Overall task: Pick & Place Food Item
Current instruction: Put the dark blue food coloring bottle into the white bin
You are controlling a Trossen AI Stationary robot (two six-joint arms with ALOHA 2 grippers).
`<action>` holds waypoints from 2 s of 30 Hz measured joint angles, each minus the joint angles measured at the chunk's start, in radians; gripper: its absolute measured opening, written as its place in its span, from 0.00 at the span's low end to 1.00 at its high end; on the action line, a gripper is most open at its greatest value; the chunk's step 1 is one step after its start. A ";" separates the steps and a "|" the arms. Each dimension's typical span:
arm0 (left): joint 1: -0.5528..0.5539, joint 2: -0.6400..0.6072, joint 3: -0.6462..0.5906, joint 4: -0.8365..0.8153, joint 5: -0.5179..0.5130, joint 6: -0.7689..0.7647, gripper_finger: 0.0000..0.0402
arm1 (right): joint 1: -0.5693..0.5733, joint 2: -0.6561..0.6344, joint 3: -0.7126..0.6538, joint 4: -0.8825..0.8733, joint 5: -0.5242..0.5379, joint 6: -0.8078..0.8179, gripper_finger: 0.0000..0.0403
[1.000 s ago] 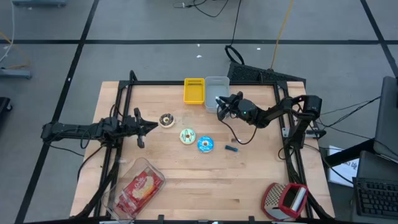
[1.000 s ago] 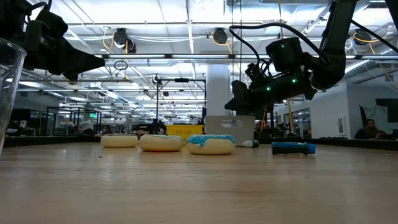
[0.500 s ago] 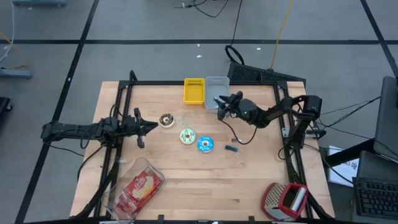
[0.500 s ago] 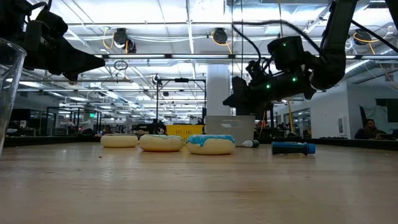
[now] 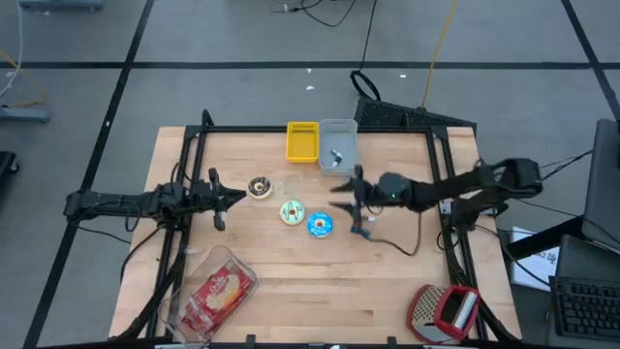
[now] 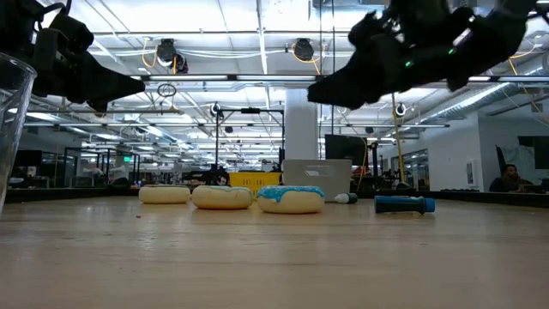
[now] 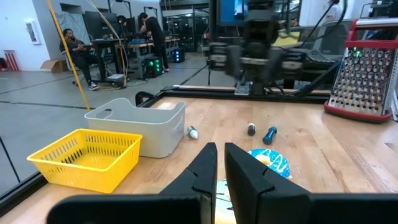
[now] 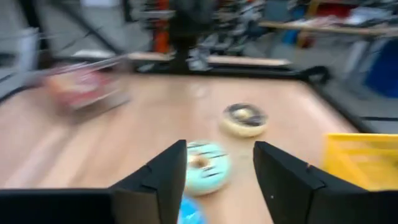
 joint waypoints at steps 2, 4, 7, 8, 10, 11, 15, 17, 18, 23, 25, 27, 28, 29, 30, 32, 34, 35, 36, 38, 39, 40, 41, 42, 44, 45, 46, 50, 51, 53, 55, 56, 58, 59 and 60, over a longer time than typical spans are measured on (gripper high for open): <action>0.000 0.000 0.000 0.000 0.000 0.000 0.08 | 0.050 -0.053 0.001 -0.126 0.004 0.027 0.49; 0.000 0.000 0.000 0.000 0.000 0.000 0.08 | 0.102 -0.092 0.001 -0.269 0.046 0.062 0.53; 0.000 0.000 0.000 0.000 0.000 0.000 0.08 | 0.165 -0.130 0.001 -0.475 0.170 0.073 0.56; 0.000 0.000 0.000 0.000 0.000 0.000 0.08 | 0.180 -0.138 0.001 -0.534 0.211 0.075 0.57; 0.000 0.000 0.000 0.000 0.000 0.000 0.08 | 0.199 -0.147 0.001 -0.635 0.262 0.102 0.57; 0.000 0.000 0.000 0.000 0.000 0.000 0.08 | 0.204 -0.149 0.000 -0.674 0.267 0.129 0.56; 0.000 0.000 0.000 0.000 0.000 0.000 0.08 | 0.225 -0.149 0.000 -0.764 0.262 0.262 0.54; 0.000 0.000 0.000 0.000 0.000 0.000 0.08 | 0.247 -0.149 0.000 -0.810 0.255 0.307 0.52; 0.000 0.000 0.000 0.000 0.000 0.000 0.08 | 0.257 -0.149 0.000 -0.830 0.241 0.318 0.52; 0.000 0.000 0.000 0.000 0.000 0.000 0.08 | 0.310 -0.149 -0.010 -0.853 0.235 0.363 0.49; 0.000 0.000 0.000 0.000 0.000 0.000 0.08 | 0.325 -0.149 -0.025 -0.849 0.235 0.382 0.48; 0.000 0.000 0.000 0.000 0.000 0.000 0.08 | 0.338 -0.149 -0.050 -0.831 0.236 0.401 0.47; 0.000 0.000 0.000 0.000 0.000 0.000 0.08 | 0.342 -0.149 -0.062 -0.824 0.238 0.408 0.47; 0.000 0.000 0.000 0.000 0.000 0.000 0.08 | 0.346 -0.148 -0.074 -0.821 0.240 0.415 0.46; 0.000 0.000 0.000 0.000 0.000 0.000 0.08 | 0.348 -0.147 -0.085 -0.818 0.241 0.420 0.46; 0.000 0.000 0.000 0.000 0.000 0.000 0.08 | 0.353 -0.139 -0.109 -0.790 0.241 0.420 0.45; 0.000 0.000 0.000 0.000 0.000 0.000 0.08 | 0.359 -0.132 -0.133 -0.731 0.241 0.420 0.43; 0.000 0.000 0.000 0.000 0.000 0.000 0.08 | 0.359 -0.122 -0.143 -0.689 0.241 0.420 0.43; 0.000 0.000 0.000 0.000 0.000 0.000 0.08 | 0.359 -0.110 -0.151 -0.652 0.241 0.420 0.42; 0.000 0.000 0.000 0.000 0.000 0.000 0.08 | 0.359 -0.089 -0.163 -0.610 0.242 0.416 0.41; 0.000 0.000 0.000 0.000 0.000 0.000 0.08 | 0.359 -0.074 -0.166 -0.595 0.242 0.413 0.41; 0.000 0.000 0.000 0.000 0.000 0.000 0.08 | 0.359 -0.058 -0.166 -0.582 0.242 0.411 0.40; 0.000 0.000 0.000 0.000 0.000 0.000 0.08 | 0.359 -0.047 -0.166 -0.578 0.246 0.411 0.40; 0.000 0.000 0.000 0.000 0.000 0.000 0.08 | 0.358 -0.038 -0.165 -0.574 0.247 0.412 0.39; 0.000 0.000 0.000 0.000 0.000 0.000 0.08 | 0.358 -0.018 -0.164 -0.569 0.261 0.417 0.39; 0.000 0.000 0.000 0.000 0.000 0.000 0.08 | 0.358 -0.008 -0.164 -0.563 0.271 0.419 0.39; 0.000 0.000 0.000 0.000 0.000 0.000 0.08 | 0.358 -0.003 -0.164 -0.557 0.286 0.420 0.39; 0.000 0.000 0.000 0.000 0.000 0.000 0.08 | 0.357 0.009 -0.164 -0.521 0.320 0.395 0.38; 0.000 0.000 0.000 0.000 0.000 0.000 0.08 | 0.356 0.009 -0.164 -0.519 0.323 0.390 0.38; 0.000 0.000 0.000 0.000 0.000 0.000 0.08 | 0.356 0.010 -0.164 -0.519 0.339 0.387 0.37; 0.000 0.000 0.000 0.000 0.000 0.000 0.08 | 0.354 0.010 -0.165 -0.519 0.339 0.383 0.36; 0.000 0.000 0.000 0.000 0.000 0.000 0.08 | 0.354 0.010 -0.165 -0.519 0.339 0.375 0.35; 0.000 0.000 0.000 0.000 0.000 0.000 0.08 | 0.354 0.011 -0.165 -0.519 0.339 0.361 0.32; 0.000 0.000 0.000 0.000 0.000 0.000 0.08 | 0.354 0.011 -0.165 -0.519 0.339 0.357 0.30; 0.000 0.000 0.000 0.000 0.000 0.000 0.08 | 0.354 0.011 -0.165 -0.519 0.339 0.352 0.28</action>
